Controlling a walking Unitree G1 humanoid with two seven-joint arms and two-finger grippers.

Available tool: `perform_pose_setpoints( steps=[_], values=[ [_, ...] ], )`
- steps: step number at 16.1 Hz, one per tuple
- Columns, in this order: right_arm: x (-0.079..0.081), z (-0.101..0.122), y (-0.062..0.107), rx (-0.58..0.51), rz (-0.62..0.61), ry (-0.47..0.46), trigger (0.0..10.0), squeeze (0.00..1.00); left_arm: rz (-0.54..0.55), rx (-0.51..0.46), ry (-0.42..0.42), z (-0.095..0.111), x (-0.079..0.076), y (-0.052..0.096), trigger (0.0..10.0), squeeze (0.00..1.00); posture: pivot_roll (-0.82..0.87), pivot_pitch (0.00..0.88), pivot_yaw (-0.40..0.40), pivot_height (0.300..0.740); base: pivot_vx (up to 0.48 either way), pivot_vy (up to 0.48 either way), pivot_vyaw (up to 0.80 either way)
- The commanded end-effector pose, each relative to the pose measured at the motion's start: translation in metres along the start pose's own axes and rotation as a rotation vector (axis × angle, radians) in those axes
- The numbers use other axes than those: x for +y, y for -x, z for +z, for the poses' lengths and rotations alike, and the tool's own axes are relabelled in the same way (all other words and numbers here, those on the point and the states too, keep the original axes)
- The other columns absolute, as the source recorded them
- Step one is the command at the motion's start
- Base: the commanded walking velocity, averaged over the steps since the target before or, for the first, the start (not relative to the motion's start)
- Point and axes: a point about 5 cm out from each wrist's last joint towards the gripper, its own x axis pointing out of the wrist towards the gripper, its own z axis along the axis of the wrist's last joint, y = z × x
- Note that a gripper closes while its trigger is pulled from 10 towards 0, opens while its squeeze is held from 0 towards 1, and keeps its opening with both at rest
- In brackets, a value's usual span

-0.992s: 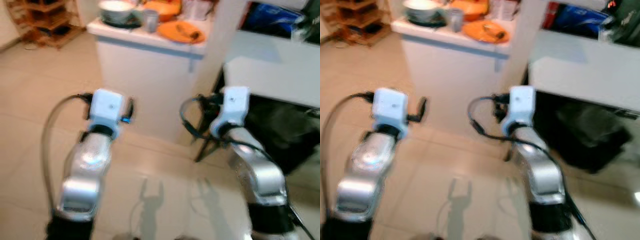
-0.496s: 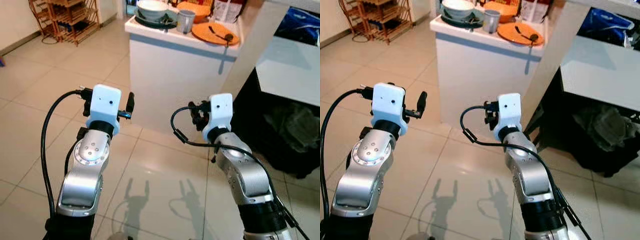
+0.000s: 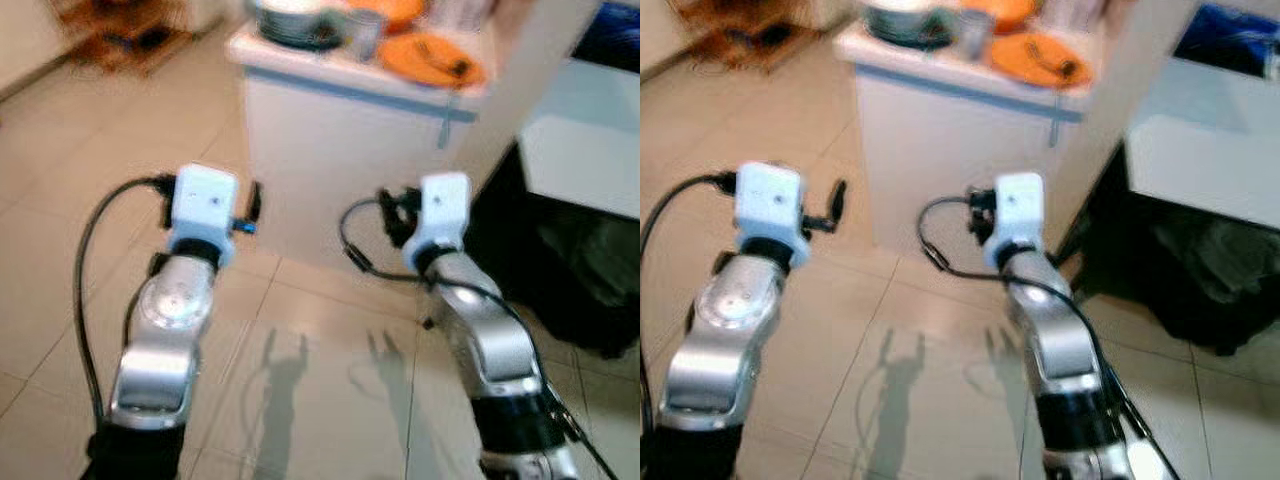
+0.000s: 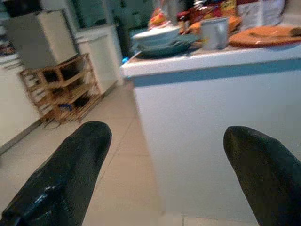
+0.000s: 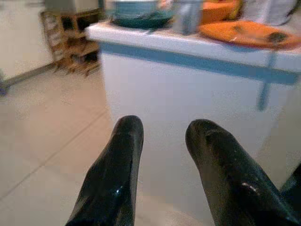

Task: Setting the table

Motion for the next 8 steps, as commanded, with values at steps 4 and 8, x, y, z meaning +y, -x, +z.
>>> perform_pose_setpoints(
  steps=[4,8],
  values=[
    [-0.0154,0.0001,0.0013,-0.004,-0.033,-0.103,10.0,1.0,-0.041,0.0,0.032,0.0017,-0.0102,-0.0016,10.0,0.0,0.04,0.062,-0.074,0.74,0.419,0.0,0.0],
    [-0.0158,0.004,-0.0003,-0.016,-0.042,-0.069,10.0,1.0,-0.044,0.006,0.057,0.0015,-0.0095,-0.0024,10.0,1.0,0.04,0.059,-0.074,0.74,0.417,0.0,0.0]
  ],
)
